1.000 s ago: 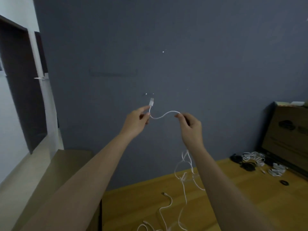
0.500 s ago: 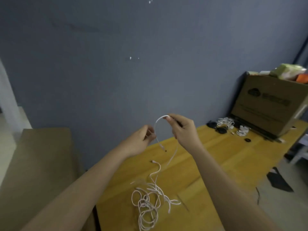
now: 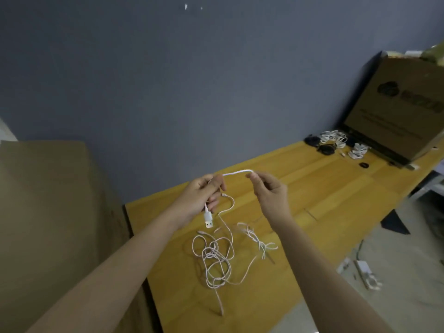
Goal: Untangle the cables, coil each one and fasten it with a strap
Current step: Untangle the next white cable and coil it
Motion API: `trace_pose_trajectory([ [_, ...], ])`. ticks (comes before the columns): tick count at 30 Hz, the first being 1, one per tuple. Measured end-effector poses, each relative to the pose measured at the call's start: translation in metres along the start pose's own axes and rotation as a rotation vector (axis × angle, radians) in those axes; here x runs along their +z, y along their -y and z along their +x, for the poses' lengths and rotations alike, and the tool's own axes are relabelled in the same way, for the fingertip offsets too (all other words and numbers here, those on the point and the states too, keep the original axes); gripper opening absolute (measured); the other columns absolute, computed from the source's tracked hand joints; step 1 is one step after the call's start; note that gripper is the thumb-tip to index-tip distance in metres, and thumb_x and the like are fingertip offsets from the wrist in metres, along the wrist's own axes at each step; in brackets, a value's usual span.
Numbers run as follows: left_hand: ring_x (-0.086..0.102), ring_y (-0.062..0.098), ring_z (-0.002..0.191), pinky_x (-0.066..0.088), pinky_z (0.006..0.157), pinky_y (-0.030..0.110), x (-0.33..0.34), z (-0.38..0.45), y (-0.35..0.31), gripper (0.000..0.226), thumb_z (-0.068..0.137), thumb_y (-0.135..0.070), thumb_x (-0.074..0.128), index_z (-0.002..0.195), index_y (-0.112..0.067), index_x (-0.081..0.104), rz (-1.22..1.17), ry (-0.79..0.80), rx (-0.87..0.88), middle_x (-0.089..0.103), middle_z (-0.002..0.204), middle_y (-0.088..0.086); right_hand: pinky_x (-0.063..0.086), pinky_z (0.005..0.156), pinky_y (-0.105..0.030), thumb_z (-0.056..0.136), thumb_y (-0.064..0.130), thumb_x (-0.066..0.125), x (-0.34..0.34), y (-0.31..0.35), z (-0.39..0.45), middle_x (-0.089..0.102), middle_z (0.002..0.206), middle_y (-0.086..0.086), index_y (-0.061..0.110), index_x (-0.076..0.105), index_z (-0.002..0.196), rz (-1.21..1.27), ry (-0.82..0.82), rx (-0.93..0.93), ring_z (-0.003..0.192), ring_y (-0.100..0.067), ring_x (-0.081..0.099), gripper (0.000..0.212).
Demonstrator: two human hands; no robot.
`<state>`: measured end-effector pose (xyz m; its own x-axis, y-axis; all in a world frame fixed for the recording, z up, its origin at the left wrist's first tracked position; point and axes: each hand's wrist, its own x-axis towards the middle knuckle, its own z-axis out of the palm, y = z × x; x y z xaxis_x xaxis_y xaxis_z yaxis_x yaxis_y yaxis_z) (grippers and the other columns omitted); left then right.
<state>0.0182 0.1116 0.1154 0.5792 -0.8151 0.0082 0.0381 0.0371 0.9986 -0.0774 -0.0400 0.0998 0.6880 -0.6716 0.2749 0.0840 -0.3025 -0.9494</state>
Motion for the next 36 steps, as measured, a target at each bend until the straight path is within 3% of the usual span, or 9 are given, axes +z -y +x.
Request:
trace_pose_trajectory([
  [5, 0.047, 0.01, 0.048, 0.041, 0.056, 0.021, 0.003, 0.005, 0.021, 0.051, 0.093, -0.053, 0.035, 0.06, -0.014, 0.036, 0.056, -0.144, -0.06, 0.042, 0.043, -0.009, 0.04, 0.049, -0.024, 0.101, 0.036, 0.04, 0.031, -0.071, -0.042, 0.046, 0.048, -0.006, 0.012, 0.067, 0.085, -0.091, 0.289, 0.259, 0.044, -0.014, 0.047, 0.039],
  [10, 0.042, 0.008, 0.04, 0.035, 0.041, 0.02, -0.002, 0.011, 0.031, 0.043, 0.1, -0.046, 0.035, 0.071, -0.015, 0.043, -0.059, -0.204, -0.145, 0.038, 0.051, -0.008, 0.041, 0.063, -0.025, 0.103, 0.034, 0.034, 0.046, -0.11, -0.08, 0.052, 0.064, 0.01, 0.024, 0.063, 0.104, -0.279, 0.392, 0.279, 0.058, -0.001, 0.05, 0.03],
  [14, 0.027, 0.003, 0.04, 0.021, 0.038, 0.015, -0.004, 0.016, 0.036, 0.032, 0.104, -0.034, 0.033, 0.088, -0.014, 0.053, -0.249, -0.201, -0.211, 0.036, 0.056, -0.009, 0.035, 0.065, -0.032, 0.104, 0.028, 0.034, 0.046, -0.124, -0.093, 0.066, 0.094, -0.001, 0.014, 0.058, 0.113, -0.679, 0.438, -0.012, 0.084, -0.021, 0.058, 0.029],
  [17, 0.032, 0.003, 0.042, 0.022, 0.04, 0.015, 0.003, 0.02, 0.037, 0.029, 0.106, -0.024, 0.03, 0.095, -0.014, 0.055, -0.225, -0.174, -0.187, 0.044, 0.064, -0.005, 0.034, 0.049, -0.029, 0.096, 0.028, 0.039, 0.048, -0.113, -0.088, 0.062, 0.068, -0.005, 0.016, 0.05, 0.089, -0.978, 0.405, -0.38, 0.062, -0.031, 0.059, 0.017],
  [25, 0.065, 0.013, 0.084, 0.052, 0.084, 0.025, 0.012, 0.013, 0.044, 0.024, 0.105, -0.022, 0.026, 0.118, -0.018, 0.046, 0.155, -0.044, -0.034, 0.062, 0.106, 0.005, 0.038, 0.06, -0.036, 0.094, 0.019, 0.05, 0.024, -0.06, -0.068, 0.055, 0.07, -0.004, 0.009, 0.063, 0.082, -0.856, 0.366, -0.843, 0.066, -0.026, 0.046, 0.021],
  [28, 0.065, 0.012, 0.09, 0.049, 0.081, 0.019, 0.009, 0.01, 0.042, 0.029, 0.105, -0.024, 0.027, 0.124, -0.016, 0.048, 0.307, 0.052, -0.007, 0.064, 0.114, 0.005, 0.045, 0.068, -0.036, 0.096, 0.018, 0.05, 0.015, -0.042, -0.045, 0.064, 0.082, -0.008, 0.006, 0.068, 0.087, -0.722, 0.294, -0.844, 0.078, -0.026, 0.055, 0.023],
  [30, 0.063, 0.007, 0.069, 0.047, 0.064, 0.014, 0.009, 0.009, 0.038, 0.031, 0.105, -0.025, 0.028, 0.124, -0.016, 0.05, 0.347, 0.076, 0.003, 0.067, 0.094, -0.003, 0.047, 0.068, -0.032, 0.094, 0.025, 0.055, 0.009, -0.034, -0.029, 0.066, 0.083, -0.004, 0.01, 0.07, 0.09, -0.672, 0.209, -0.811, 0.081, -0.019, 0.056, 0.022],
  [33, 0.041, 0.007, 0.041, 0.034, 0.046, 0.016, 0.01, 0.012, 0.032, 0.031, 0.105, -0.028, 0.026, 0.113, -0.019, 0.054, 0.318, 0.081, -0.03, 0.059, 0.062, -0.003, 0.038, 0.056, -0.025, 0.077, 0.047, 0.069, 0.002, -0.025, -0.008, 0.05, 0.062, 0.012, 0.029, 0.058, 0.087, -0.584, 0.049, -0.487, 0.061, -0.007, 0.043, 0.024],
  [36, 0.028, 0.009, 0.042, 0.026, 0.044, 0.019, 0.011, 0.014, 0.026, 0.039, 0.106, -0.03, 0.023, 0.093, -0.017, 0.058, 0.213, 0.103, -0.045, 0.043, 0.049, -0.003, 0.033, 0.052, -0.025, 0.064, 0.039, 0.082, 0.003, -0.02, 0.005, 0.043, 0.054, 0.011, 0.027, 0.054, 0.076, -0.474, -0.006, -0.292, 0.053, -0.007, 0.04, 0.033],
])
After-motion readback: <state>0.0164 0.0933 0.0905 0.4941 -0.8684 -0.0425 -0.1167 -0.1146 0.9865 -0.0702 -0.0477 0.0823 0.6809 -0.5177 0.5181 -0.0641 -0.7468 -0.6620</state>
